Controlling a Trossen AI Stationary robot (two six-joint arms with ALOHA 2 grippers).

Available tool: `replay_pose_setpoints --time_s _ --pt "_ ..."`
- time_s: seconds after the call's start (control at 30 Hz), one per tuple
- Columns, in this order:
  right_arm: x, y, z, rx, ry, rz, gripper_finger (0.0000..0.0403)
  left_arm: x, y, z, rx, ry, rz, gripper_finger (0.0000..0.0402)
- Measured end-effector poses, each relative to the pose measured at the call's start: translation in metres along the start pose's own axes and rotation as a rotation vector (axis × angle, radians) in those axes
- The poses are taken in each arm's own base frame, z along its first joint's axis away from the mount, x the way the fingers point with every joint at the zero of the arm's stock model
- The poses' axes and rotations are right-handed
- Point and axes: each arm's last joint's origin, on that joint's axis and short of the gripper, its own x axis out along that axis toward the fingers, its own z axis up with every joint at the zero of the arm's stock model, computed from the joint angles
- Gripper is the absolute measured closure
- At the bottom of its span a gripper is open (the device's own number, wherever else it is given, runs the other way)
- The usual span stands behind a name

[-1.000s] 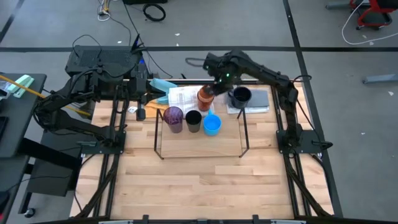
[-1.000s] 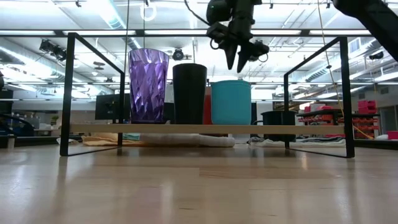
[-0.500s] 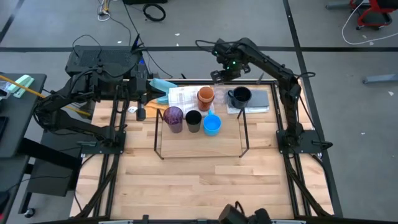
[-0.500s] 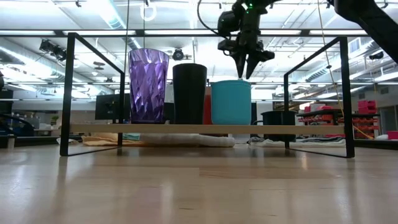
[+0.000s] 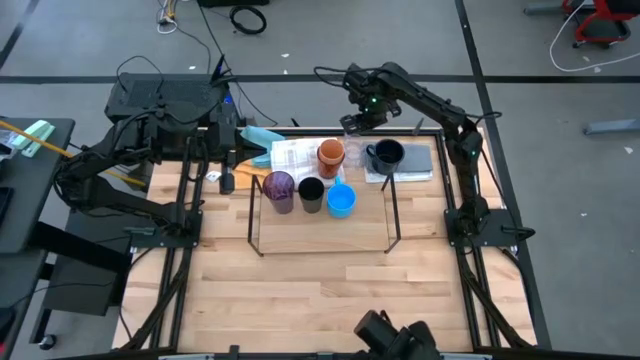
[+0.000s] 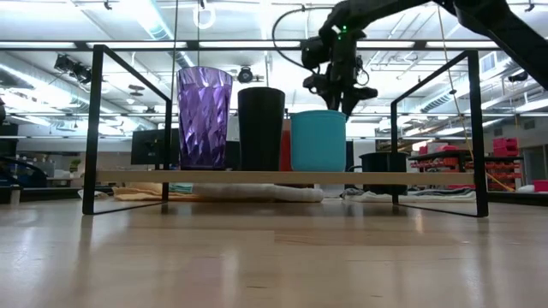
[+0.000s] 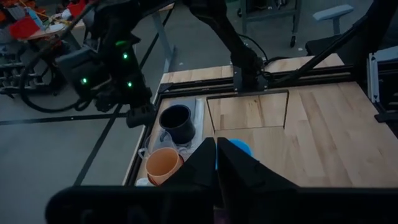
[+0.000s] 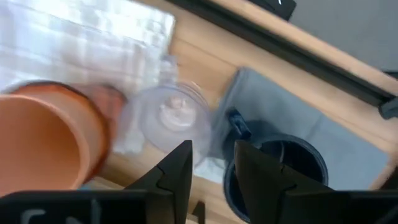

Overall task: Stack small to large cups/mugs on shelf
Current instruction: Put the top transparent mug on the shelf

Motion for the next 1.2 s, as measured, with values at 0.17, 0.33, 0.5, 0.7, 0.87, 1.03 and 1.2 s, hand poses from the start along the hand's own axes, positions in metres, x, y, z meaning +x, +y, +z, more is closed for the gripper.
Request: replay_pose_setpoints --time_s 0.17,0.33,0.5,0.7,0.87,1.03,1.2 --pt "0.016 -0.008 0.000 0.000 0.050 -0.028 0.0277 0.000 0.000 0.001 -0.007 -0.011 0.002 0.0383" --pt "0.028 -0.007 0.000 -0.005 0.060 -0.013 0.0277 0.000 0.000 0.003 -0.008 -0.029 0.005 0.0379" --pt "0.029 -0.005 0.003 -0.004 0.042 0.015 0.0277 0.000 0.001 0.003 -0.009 -0.030 0.006 0.0372" --pt "0.029 -0.003 0.006 -0.002 0.013 0.052 0.0277 0.000 0.001 0.003 -0.004 -0.030 0.006 0.0379" --pt "0.029 -0.002 0.007 -0.003 0.007 0.061 0.0277 0.000 0.001 0.003 -0.001 -0.031 0.006 0.0383" --pt "0.029 -0.002 0.007 -0.002 0.009 0.065 0.0277 0.000 0.001 0.003 -0.001 -0.033 0.006 0.0376" --pt "0.029 0.000 0.006 -0.007 0.011 0.068 0.0277 0.000 0.001 0.004 0.000 -0.038 0.007 0.0370"
